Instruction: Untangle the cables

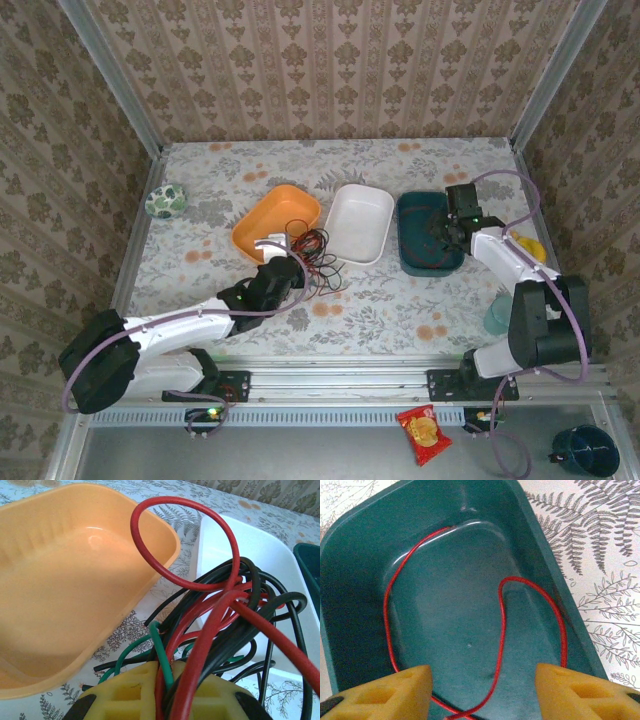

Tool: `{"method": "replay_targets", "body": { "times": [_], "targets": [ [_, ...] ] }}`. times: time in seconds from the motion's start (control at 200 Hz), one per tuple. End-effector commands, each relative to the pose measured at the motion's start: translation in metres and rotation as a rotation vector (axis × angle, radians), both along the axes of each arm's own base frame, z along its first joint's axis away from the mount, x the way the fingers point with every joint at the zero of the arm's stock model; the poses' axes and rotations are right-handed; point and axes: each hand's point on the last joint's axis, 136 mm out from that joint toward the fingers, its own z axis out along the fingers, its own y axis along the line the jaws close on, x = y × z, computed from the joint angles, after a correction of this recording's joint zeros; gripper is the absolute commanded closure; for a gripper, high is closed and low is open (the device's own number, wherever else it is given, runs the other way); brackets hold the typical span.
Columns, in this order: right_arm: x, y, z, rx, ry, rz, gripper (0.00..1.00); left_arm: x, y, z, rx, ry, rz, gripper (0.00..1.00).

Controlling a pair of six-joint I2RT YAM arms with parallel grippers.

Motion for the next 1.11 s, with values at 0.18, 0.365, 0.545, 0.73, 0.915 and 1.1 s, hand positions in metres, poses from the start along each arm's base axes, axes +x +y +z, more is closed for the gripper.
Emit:
{"method": "replay_targets", "body": {
  "times": [0.18, 0.365, 0.545, 0.73, 0.915, 1.1],
  "targets": [
    [-0.021, 0.009, 0.046, -0.093, -0.081, -0.004, 0.38, 0.006, 0.008, -0.001, -0.044, 0.012, 0.077, 1.00],
    [-0.055, 0.166, 0.054, 0.188, -0.168, 0.615, 0.42, 0.008, 0.008, -0.006, -0.055, 0.032, 0.075, 1.00],
    [-0.132, 0.280, 0.042, 0.311, -0.073, 1.124, 0.43, 0.007, 0.010, -0.007, -0.070, 0.038, 0.072, 1.00],
    [-0.140, 0.328, 0.032, 0.321, -0.025, 1.288, 0.45, 0.006, 0.009, -0.005, -0.071, 0.039, 0.052, 1.00],
    [-0.112, 0.344, 0.036, 0.335, -0.085, 1.238, 0.47, 0.002, 0.012, -0.003, -0.073, 0.041, 0.048, 1.00],
    [-0.096, 0.355, 0.031, 0.339, -0.091, 1.227, 0.52, 0.002, 0.012, -0.002, -0.070, 0.042, 0.034, 1.00]
  ]
}}
